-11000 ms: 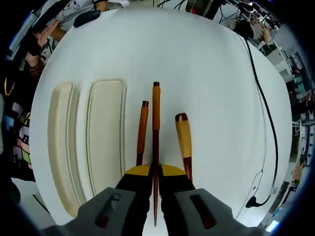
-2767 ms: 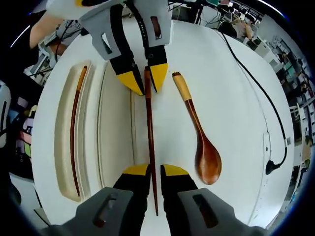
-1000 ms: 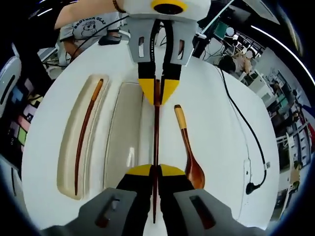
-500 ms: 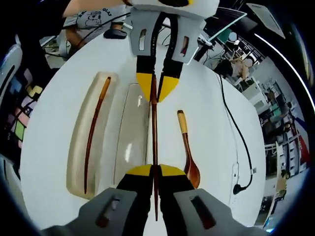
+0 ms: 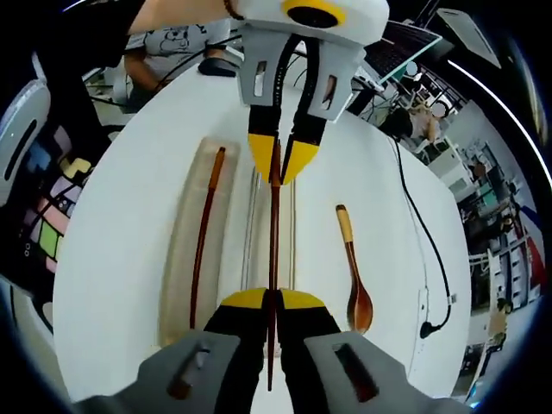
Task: Arrange the utensils inside the cutlery case until each visible utensil rests in its matching compartment.
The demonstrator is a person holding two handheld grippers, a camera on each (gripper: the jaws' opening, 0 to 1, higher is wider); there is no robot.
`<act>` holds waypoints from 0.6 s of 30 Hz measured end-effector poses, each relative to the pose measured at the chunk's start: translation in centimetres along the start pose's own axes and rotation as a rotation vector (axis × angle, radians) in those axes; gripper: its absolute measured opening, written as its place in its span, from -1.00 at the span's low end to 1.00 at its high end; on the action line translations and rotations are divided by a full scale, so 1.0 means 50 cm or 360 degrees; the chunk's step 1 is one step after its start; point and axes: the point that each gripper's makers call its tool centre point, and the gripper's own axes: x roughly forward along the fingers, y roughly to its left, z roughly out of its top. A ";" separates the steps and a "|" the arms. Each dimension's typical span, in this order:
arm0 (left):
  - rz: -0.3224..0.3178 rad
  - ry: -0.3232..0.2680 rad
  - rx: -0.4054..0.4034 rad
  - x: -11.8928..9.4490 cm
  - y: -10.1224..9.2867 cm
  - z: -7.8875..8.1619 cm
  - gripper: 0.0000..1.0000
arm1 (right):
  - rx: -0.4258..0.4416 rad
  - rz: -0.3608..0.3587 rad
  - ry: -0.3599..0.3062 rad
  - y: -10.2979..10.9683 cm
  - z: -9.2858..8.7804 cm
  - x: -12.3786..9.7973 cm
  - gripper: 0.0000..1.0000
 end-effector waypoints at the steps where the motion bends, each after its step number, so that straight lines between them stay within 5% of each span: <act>1: -0.0003 0.0013 -0.0006 0.002 -0.004 -0.004 -0.89 | 0.0059 0.0014 -0.0026 0.006 0.004 0.001 -0.97; 10: -0.0087 -0.0029 -0.0045 0.000 -0.041 -0.015 -0.89 | 0.0139 0.0070 -0.0142 0.049 0.013 -0.002 -0.96; 18: -0.0185 -0.0003 -0.0003 0.013 -0.080 -0.010 -0.89 | 0.0122 0.0133 -0.0126 0.086 0.002 0.010 -0.96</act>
